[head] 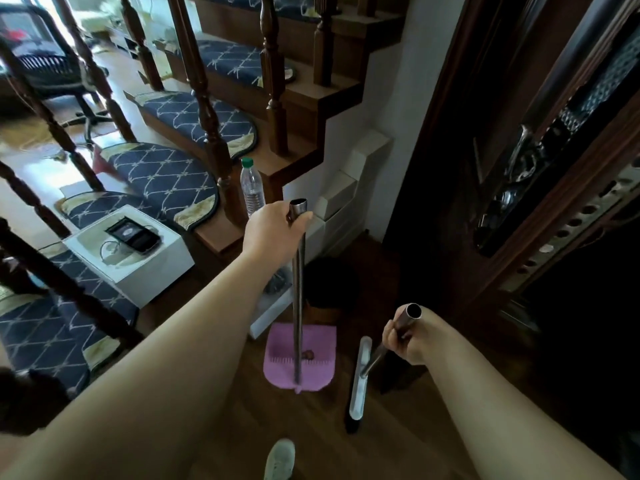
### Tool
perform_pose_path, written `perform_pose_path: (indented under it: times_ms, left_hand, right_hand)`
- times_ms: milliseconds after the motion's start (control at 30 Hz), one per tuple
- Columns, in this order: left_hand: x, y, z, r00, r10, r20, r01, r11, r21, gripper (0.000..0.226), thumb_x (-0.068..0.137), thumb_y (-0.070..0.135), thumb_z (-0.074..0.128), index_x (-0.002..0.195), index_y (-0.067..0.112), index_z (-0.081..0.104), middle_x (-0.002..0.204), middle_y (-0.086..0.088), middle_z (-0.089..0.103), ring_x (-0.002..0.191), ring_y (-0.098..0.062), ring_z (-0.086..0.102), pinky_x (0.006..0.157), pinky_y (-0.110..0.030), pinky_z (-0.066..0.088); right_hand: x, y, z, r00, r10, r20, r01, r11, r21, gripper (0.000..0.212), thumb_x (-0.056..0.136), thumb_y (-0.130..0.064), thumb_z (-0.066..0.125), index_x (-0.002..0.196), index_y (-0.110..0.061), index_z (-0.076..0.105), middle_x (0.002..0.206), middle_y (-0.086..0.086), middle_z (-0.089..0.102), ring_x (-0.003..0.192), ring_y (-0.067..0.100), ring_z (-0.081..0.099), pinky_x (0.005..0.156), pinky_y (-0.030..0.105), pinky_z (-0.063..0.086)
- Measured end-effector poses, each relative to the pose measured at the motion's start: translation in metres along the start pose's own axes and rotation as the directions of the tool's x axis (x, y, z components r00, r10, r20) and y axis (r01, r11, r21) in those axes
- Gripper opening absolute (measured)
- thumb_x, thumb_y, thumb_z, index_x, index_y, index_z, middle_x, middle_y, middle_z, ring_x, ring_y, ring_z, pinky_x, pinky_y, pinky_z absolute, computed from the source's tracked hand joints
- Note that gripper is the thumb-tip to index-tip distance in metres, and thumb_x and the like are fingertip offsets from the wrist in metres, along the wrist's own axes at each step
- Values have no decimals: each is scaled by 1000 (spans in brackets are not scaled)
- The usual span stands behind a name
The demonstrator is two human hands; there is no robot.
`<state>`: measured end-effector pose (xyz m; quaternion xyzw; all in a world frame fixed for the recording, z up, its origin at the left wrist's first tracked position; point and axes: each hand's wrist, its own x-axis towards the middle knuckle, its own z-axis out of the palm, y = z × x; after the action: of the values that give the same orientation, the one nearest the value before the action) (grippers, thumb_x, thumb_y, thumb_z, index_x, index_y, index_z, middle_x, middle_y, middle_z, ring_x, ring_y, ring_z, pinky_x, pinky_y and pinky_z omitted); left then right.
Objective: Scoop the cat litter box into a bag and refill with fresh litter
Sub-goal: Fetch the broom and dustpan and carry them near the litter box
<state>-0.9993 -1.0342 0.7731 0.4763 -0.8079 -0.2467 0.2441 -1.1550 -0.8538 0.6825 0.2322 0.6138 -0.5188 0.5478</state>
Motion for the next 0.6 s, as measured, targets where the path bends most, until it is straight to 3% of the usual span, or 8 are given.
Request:
perform_pose_path:
  times_ms: [200, 367, 533, 600]
  left_hand:
    - [-33, -27, 19, 994, -36, 102, 26, 995, 98, 39, 93, 42, 55, 63, 23, 38, 63, 4, 47, 60, -16, 45, 54, -30, 30]
    - [-48, -53, 31, 964, -102, 245, 50, 976, 211, 22, 92, 37, 54, 81, 19, 51, 76, 0, 57, 74, -25, 59, 60, -31, 41]
    - [-49, -75, 35, 939, -146, 310, 56, 958, 282, 22, 90, 36, 52, 87, 14, 57, 82, -3, 64, 77, -25, 62, 62, -33, 46]
    - [-42, -84, 36, 930, -159, 331, 60, 955, 291, 23, 91, 36, 52, 90, 14, 58, 84, -4, 65, 76, -23, 62, 63, -33, 48]
  right_hand:
    - [-5, 8, -5, 999, -2, 53, 4, 999, -47, 11, 88, -16, 50, 82, -8, 45, 80, 11, 48, 50, 14, 52, 33, 17, 42]
    - [-17, -3, 16, 994, -35, 99, 54, 980, -194, 21, 92, -24, 48, 84, -5, 47, 75, 12, 49, 47, 15, 51, 36, 18, 47]
    - [-24, -19, 43, 978, -19, 206, 75, 961, -266, 40, 98, -34, 35, 71, -7, 45, 62, 6, 47, 29, 7, 37, 28, 13, 27]
    - [-23, -25, 54, 977, -20, 211, 85, 949, -304, 34, 97, -31, 38, 75, -7, 47, 60, 5, 48, 29, 6, 33, 26, 14, 23]
